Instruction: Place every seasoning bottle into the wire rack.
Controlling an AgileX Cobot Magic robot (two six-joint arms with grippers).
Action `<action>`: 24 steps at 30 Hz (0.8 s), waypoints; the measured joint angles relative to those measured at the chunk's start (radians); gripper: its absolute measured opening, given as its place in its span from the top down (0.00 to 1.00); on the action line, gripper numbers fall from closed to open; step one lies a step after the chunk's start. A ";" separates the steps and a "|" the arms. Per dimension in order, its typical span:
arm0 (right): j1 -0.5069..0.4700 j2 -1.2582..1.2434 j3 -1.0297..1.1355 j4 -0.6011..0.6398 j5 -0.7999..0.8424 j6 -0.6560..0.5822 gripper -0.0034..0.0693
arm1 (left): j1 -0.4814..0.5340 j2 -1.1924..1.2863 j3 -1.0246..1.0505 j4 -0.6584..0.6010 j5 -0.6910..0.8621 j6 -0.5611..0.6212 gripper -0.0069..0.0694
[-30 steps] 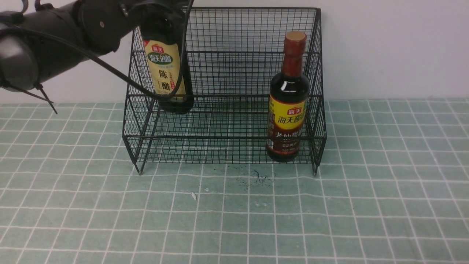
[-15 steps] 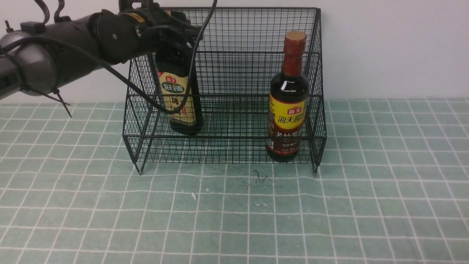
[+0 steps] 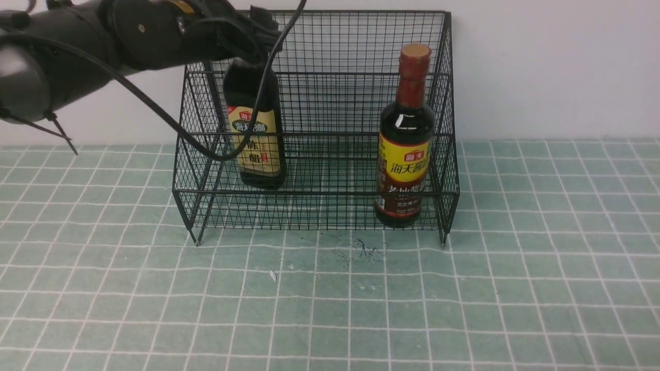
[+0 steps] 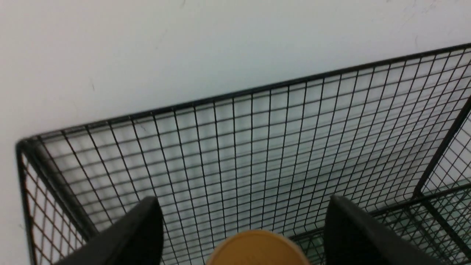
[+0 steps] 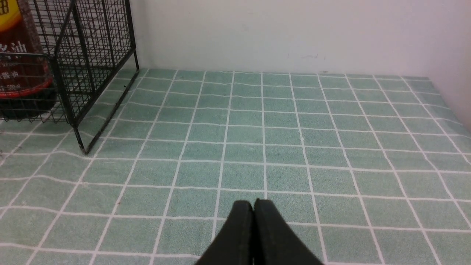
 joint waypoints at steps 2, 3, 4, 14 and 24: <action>0.000 0.000 0.000 0.000 0.000 0.000 0.97 | 0.000 -0.028 0.000 0.001 0.000 0.018 0.21; 0.000 0.000 0.000 0.000 0.000 0.000 0.97 | 0.000 -0.042 0.000 0.001 0.002 0.029 0.21; 0.000 0.000 0.000 0.000 0.000 0.000 0.97 | 0.000 -0.056 0.000 0.001 0.007 0.036 0.21; 0.000 0.000 0.000 0.000 0.000 0.000 0.97 | 0.001 -0.254 0.000 0.086 0.423 0.056 0.49; 0.000 0.000 0.000 0.000 0.000 0.000 0.97 | 0.001 -0.460 0.012 0.238 0.783 -0.119 0.91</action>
